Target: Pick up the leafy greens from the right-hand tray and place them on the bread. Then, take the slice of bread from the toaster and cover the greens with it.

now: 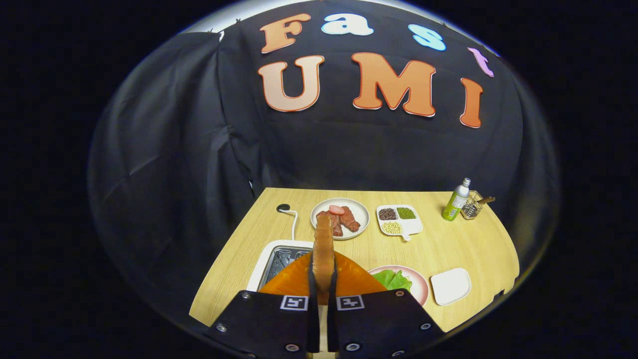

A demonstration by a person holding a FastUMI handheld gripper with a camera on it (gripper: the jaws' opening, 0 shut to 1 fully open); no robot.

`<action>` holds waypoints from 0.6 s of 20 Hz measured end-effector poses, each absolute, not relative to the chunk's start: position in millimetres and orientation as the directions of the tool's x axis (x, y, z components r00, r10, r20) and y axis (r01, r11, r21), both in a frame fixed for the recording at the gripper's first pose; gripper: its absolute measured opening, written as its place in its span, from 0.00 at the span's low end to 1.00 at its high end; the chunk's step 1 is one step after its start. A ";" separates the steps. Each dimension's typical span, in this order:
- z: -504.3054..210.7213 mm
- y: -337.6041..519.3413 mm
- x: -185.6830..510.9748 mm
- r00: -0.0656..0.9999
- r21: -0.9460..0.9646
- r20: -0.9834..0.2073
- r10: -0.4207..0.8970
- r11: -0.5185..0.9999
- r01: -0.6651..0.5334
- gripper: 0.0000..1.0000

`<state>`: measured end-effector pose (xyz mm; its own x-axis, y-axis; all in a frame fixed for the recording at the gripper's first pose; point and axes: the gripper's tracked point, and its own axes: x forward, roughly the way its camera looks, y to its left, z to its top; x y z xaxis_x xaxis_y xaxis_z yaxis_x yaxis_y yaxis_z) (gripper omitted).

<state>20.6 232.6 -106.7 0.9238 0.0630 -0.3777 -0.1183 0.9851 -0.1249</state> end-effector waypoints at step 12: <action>-118.6 132.4 13.2 0.915 -0.084 -0.404 -0.007 0.996 -0.029 0.06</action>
<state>13.2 132.4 -118.6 0.9147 -0.0071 -0.4041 -0.0292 0.9961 -0.0838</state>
